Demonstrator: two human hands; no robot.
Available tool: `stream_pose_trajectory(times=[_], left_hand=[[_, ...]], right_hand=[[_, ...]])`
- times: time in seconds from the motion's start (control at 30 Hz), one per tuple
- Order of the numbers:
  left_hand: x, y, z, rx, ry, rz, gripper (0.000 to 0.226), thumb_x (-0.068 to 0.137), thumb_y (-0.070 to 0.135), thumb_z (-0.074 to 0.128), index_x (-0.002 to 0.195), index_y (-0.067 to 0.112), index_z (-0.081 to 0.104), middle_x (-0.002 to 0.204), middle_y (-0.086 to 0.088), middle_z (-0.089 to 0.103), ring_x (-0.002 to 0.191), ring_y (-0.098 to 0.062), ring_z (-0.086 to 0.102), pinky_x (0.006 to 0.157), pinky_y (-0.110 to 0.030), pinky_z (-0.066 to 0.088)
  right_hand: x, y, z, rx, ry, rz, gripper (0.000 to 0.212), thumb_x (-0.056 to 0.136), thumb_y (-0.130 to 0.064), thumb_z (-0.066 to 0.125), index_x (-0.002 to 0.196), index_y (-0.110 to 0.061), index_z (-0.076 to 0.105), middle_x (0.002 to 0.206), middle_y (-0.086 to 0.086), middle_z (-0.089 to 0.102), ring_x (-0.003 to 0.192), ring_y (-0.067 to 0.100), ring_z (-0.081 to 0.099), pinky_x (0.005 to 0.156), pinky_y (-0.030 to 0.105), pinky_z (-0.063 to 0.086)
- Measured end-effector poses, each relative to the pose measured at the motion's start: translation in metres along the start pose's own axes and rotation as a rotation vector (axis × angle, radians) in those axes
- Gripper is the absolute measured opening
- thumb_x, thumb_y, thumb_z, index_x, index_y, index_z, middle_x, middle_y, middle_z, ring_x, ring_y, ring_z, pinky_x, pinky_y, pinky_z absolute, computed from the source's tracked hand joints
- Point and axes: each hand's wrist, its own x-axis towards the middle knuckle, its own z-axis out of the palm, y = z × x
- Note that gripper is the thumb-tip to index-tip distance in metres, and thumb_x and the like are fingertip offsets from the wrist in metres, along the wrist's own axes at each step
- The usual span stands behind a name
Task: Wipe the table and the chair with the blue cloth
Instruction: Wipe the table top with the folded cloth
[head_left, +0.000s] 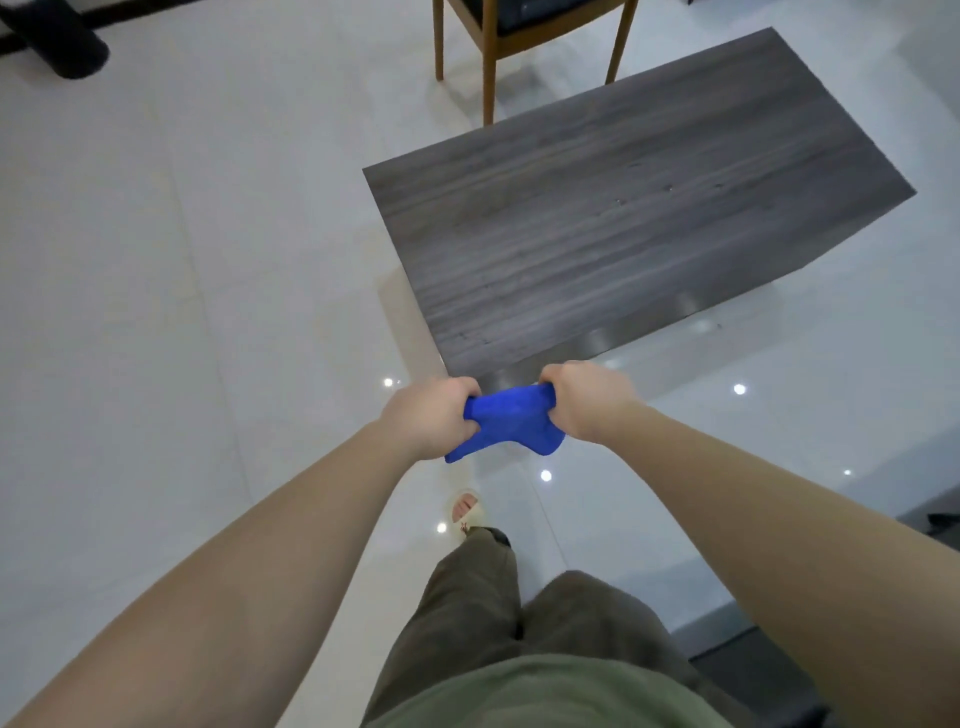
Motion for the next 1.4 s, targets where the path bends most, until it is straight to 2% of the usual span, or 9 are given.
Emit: stream_pose_trajectory(times=[0.27,0.4,0.57,0.67,0.83,0.97,1.13,1.27,1.4], left_hand=[[0.043,-0.021,-0.022,-0.048,-0.073,-0.029,0.024,0.088,0.027,0.055,0.112,0.028,0.058,0.096,0.006,0.063,0.089,-0.02,0.059,0.074,-0.033,0.051],[0.062,-0.027,-0.025,-0.086,-0.085,-0.049,0.024,0.089,0.026,0.056,0.113,0.028,0.059,0.097,0.004,0.064,0.088,-0.02,0.06,0.074,-0.034,0.052],[0.091,-0.031,-0.032,-0.13,-0.1,-0.092,0.022,0.091,0.024,0.056,0.113,0.026,0.058,0.095,0.003,0.063,0.085,-0.019,0.059,0.071,-0.033,0.051],[0.109,-0.032,-0.034,-0.152,-0.102,-0.142,0.015,0.092,0.023,0.056,0.106,0.026,0.057,0.091,0.005,0.059,0.082,-0.018,0.056,0.065,-0.028,0.043],[0.145,-0.037,-0.02,-0.236,-0.127,-0.238,0.018,0.09,0.018,0.058,0.106,0.027,0.059,0.1,0.003,0.064,0.086,-0.018,0.056,0.068,-0.028,0.038],[0.176,-0.043,-0.001,-0.298,-0.152,-0.291,0.026,0.088,0.018,0.062,0.112,0.028,0.061,0.105,0.002,0.064,0.088,-0.016,0.056,0.074,-0.028,0.04],[0.22,-0.066,0.028,-0.349,-0.243,-0.341,0.021,0.087,0.02,0.06,0.103,0.033,0.055,0.111,-0.003,0.056,0.085,-0.019,0.058,0.07,-0.03,0.041],[0.258,-0.09,0.042,-0.367,-0.23,-0.372,0.022,0.087,0.016,0.057,0.106,0.027,0.057,0.109,-0.004,0.059,0.089,-0.022,0.056,0.07,-0.031,0.04],[0.292,-0.113,0.055,-0.363,-0.218,-0.404,0.025,0.09,0.014,0.05,0.113,0.023,0.057,0.106,-0.002,0.062,0.092,-0.024,0.057,0.071,-0.033,0.043]], right_hand=[[0.049,0.002,-0.01,0.024,-0.056,0.025,0.037,0.077,-0.012,0.048,0.109,-0.025,0.06,0.096,-0.001,0.065,0.085,0.025,0.061,0.064,0.029,0.042],[0.073,0.006,-0.016,0.051,-0.096,0.003,0.037,0.078,-0.012,0.049,0.111,-0.024,0.06,0.099,0.002,0.066,0.088,0.027,0.062,0.075,0.038,0.053],[0.116,0.012,-0.021,0.041,-0.168,-0.024,0.03,0.077,-0.009,0.049,0.1,-0.026,0.059,0.09,-0.002,0.063,0.081,0.023,0.061,0.075,0.04,0.055],[0.146,0.017,-0.023,0.042,-0.227,-0.059,0.025,0.075,-0.009,0.049,0.092,-0.026,0.058,0.089,-0.001,0.063,0.079,0.023,0.06,0.072,0.04,0.055],[0.192,0.028,-0.014,0.035,-0.329,-0.109,0.032,0.077,-0.011,0.055,0.104,-0.028,0.061,0.093,-0.001,0.064,0.082,0.021,0.061,0.078,0.042,0.055],[0.223,0.041,-0.001,-0.021,-0.393,-0.146,0.028,0.082,-0.015,0.057,0.105,-0.029,0.061,0.09,-0.004,0.061,0.08,0.018,0.059,0.074,0.035,0.051],[0.265,0.046,0.018,-0.08,-0.459,-0.157,0.026,0.082,-0.016,0.052,0.101,-0.03,0.061,0.09,-0.005,0.059,0.079,0.02,0.055,0.067,0.034,0.044],[0.303,0.044,0.035,-0.092,-0.446,-0.14,0.028,0.08,-0.013,0.052,0.104,-0.025,0.06,0.09,-0.002,0.057,0.077,0.024,0.053,0.064,0.032,0.041],[0.334,0.039,0.054,-0.087,-0.405,-0.12,0.023,0.082,-0.009,0.049,0.102,-0.019,0.054,0.099,0.003,0.059,0.079,0.025,0.051,0.065,0.033,0.037]])
